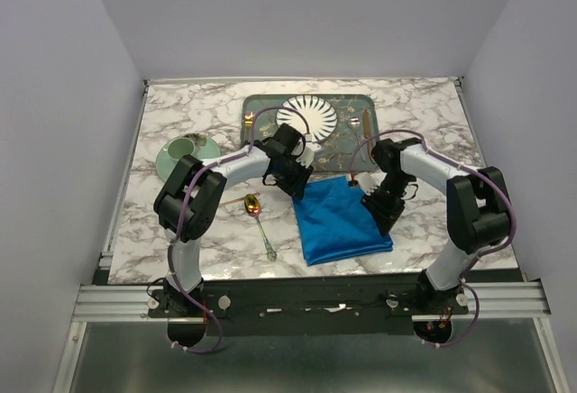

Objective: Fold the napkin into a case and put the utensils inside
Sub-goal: Rotate the lower triangle-folded napkin at the center of the board.

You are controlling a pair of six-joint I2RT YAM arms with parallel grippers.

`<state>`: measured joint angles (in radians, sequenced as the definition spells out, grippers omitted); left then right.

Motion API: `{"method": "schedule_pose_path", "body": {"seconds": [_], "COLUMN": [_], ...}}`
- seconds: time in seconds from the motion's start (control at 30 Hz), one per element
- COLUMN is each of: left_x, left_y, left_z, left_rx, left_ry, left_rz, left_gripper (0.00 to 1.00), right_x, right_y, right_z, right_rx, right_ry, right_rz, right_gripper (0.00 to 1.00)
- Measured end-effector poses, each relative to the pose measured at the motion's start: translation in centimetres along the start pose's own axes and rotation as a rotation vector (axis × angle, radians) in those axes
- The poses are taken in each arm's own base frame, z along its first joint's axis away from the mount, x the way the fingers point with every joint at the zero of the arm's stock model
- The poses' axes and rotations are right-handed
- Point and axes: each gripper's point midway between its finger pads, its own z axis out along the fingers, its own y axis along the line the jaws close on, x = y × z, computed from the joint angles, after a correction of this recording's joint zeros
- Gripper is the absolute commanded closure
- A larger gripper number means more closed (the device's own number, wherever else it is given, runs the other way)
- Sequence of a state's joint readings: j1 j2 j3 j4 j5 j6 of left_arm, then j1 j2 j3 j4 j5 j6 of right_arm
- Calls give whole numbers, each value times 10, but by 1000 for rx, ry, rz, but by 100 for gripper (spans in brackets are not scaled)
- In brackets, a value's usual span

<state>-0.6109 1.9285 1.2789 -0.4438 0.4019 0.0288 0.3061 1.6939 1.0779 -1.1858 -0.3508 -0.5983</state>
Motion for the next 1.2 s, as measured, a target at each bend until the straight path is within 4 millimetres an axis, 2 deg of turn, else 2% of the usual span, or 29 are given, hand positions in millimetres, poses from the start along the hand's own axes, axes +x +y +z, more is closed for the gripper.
{"method": "schedule_pose_path", "body": {"seconds": [0.17,0.4,0.57,0.73,0.9,1.07,1.2], "left_x": [10,37,22,3,10,27,41], "left_y": [-4,-17,-19,-12,-4,0,-1], "left_z": [-4,-23,-41,-42,-28,-21,-19], "left_rx": [3,27,16,-10,-19,-19,-10], "left_ry": [43,131,83,47,88,135,167], "left_rz": [19,62,158,235,258,263,264], "left_gripper": [69,63,62,62,63,65,66], "right_x": [5,7,-14,-17,-9,6,13], "right_y": [-18,-47,-63,-62,-48,-41,-45], "right_z": [12,18,6,-6,-18,-5,12], "right_rx": [38,124,200,232,226,175,135], "right_ry": [71,155,111,75,50,105,179], "right_rz": [11,12,-4,9,27,45,54], "right_gripper": [67,68,65,65,66,67,68]}}
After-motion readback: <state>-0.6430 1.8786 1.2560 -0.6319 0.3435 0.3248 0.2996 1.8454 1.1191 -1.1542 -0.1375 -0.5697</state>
